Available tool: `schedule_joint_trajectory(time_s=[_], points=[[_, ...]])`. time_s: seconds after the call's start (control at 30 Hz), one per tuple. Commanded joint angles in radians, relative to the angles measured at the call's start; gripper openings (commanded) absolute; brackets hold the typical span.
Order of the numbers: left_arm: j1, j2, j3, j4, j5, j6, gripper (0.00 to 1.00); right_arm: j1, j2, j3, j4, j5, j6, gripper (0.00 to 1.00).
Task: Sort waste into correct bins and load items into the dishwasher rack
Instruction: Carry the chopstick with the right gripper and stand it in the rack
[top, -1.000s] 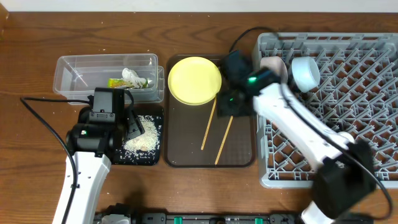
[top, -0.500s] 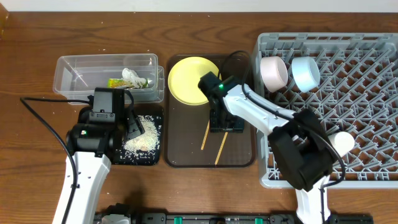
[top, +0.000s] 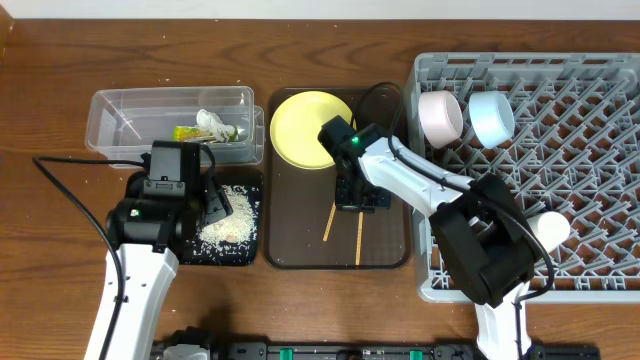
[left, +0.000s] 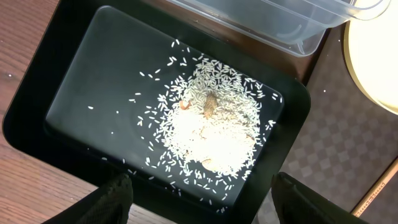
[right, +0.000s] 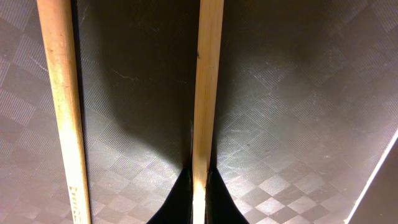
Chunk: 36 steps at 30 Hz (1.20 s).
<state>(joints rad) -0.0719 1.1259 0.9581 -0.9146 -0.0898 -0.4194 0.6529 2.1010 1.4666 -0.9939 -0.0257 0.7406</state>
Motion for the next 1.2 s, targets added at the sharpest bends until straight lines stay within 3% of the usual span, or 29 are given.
schedule_joint_trajectory(time_s=[0.0,0.33,0.57,0.8,1.1,1.17], points=[[0.006,0.004,-0.005,-0.004,-0.023,-0.005,0.74,-0.004,0.0,-0.032,0.003,0.01,-0.029,0.01],[0.006,0.004,-0.005,-0.005,-0.023,-0.005,0.74,-0.106,-0.317,-0.015,-0.047,0.01,-0.289,0.01],[0.006,0.004,-0.005,-0.005,-0.023,-0.005,0.74,-0.271,-0.513,-0.015,-0.195,0.022,-0.447,0.01],[0.006,0.004,-0.005,-0.005,-0.023,-0.005,0.74,-0.438,-0.517,-0.047,-0.307,0.035,-0.573,0.01],[0.006,0.004,-0.005,-0.004,-0.023,-0.005,0.74,-0.556,-0.516,-0.225,-0.159,0.059,-0.613,0.01],[0.006,0.004,-0.005,-0.004,-0.023,-0.005,0.74,-0.557,-0.516,-0.245,-0.128,0.06,-0.615,0.09]])
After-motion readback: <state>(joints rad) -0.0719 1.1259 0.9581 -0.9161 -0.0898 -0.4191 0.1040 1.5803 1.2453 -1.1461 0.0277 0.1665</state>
